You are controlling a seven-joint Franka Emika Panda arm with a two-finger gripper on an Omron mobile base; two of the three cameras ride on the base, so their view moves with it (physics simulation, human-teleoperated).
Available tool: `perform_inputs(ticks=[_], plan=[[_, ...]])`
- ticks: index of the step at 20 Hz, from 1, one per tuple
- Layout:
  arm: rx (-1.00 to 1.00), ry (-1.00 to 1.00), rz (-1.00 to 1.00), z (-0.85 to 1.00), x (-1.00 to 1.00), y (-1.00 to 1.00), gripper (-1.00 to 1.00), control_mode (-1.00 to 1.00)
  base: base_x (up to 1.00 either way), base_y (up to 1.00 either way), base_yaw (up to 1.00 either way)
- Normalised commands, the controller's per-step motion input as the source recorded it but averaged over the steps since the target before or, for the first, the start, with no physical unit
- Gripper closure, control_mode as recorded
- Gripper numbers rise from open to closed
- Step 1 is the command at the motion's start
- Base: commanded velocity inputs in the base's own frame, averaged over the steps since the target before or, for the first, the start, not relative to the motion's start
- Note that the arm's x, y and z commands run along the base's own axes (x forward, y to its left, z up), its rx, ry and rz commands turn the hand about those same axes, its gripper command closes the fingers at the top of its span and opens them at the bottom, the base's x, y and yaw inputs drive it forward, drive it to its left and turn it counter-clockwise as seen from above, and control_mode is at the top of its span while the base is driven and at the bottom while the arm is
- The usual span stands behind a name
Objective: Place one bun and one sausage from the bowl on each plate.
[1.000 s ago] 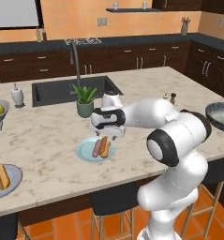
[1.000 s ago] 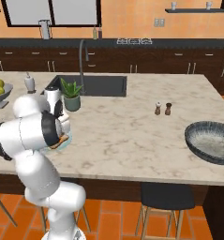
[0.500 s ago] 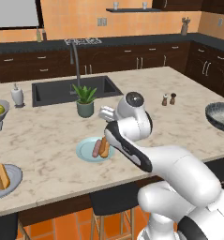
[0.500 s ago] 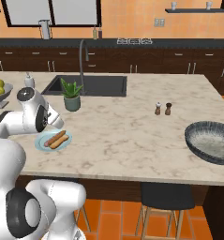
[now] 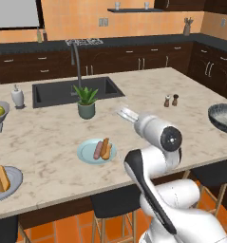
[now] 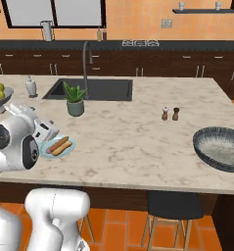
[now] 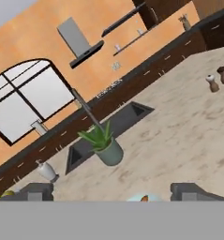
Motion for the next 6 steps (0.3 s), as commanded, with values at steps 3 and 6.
perform_inputs(ticks=[3, 6], plan=[[0.02, -0.51, -0.07, 1.0, -0.99, 0.07, -1.0, -1.0, 0.0, 0.0, 0.0], [-0.04, -0.29, 0.04, 0.65, -0.2, 0.33, -1.0, -1.0, 0.0, 0.0, 0.0]])
